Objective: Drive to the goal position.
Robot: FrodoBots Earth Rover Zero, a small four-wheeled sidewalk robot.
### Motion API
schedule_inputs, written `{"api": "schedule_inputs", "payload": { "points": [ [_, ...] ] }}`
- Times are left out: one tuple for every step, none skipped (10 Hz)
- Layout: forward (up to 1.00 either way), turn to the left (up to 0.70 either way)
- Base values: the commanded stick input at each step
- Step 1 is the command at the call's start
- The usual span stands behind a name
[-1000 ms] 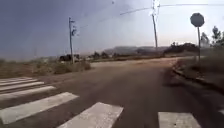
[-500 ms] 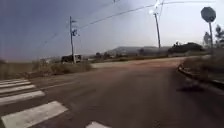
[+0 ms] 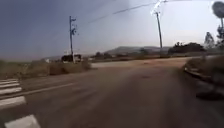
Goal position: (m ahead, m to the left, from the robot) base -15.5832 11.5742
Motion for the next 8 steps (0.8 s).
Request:
{"api": "schedule_inputs", "payload": {
  "points": [
    [1.0,0.0],
    [1.0,0.0],
    [1.0,0.0],
    [1.0,0.0],
    [1.0,0.0],
    [1.0,0.0],
    [1.0,0.0],
    [1.0,0.0]
  ]
}}
